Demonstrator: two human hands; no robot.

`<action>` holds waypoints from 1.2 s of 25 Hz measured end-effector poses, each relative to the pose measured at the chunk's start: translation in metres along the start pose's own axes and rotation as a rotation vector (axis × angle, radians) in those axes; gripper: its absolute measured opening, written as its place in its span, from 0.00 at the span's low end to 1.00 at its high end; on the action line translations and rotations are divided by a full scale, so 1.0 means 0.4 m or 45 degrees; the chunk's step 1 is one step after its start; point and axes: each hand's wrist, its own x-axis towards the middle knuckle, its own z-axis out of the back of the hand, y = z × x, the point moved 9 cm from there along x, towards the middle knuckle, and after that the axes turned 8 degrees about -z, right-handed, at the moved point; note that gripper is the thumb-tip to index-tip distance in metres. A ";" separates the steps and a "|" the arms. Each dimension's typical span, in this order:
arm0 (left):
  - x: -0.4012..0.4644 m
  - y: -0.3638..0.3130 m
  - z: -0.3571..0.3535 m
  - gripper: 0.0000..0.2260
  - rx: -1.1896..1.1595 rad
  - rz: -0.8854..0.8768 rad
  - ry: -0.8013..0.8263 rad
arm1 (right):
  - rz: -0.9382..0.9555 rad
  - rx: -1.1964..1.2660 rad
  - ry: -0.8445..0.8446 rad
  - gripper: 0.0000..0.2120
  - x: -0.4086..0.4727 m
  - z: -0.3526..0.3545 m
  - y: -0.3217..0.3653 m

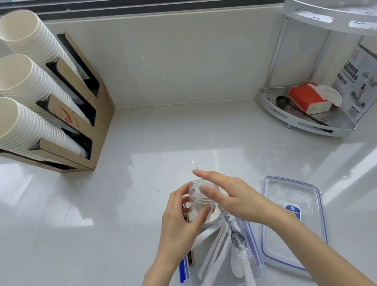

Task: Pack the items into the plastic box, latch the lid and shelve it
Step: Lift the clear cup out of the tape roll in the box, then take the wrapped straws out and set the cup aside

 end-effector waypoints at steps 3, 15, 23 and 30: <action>0.004 0.019 0.035 0.19 0.035 0.019 -0.098 | -0.024 0.063 -0.181 0.17 -0.007 0.042 -0.026; 0.005 0.040 0.065 0.22 0.075 0.079 -0.157 | 0.144 -0.800 0.479 0.37 -0.079 -0.154 -0.096; 0.002 0.042 0.074 0.23 0.102 0.098 -0.170 | 0.220 -1.203 0.518 0.21 -0.076 -0.284 -0.120; 0.003 0.040 0.069 0.23 0.121 0.096 -0.161 | 0.263 -1.247 0.493 0.13 -0.058 -0.289 -0.132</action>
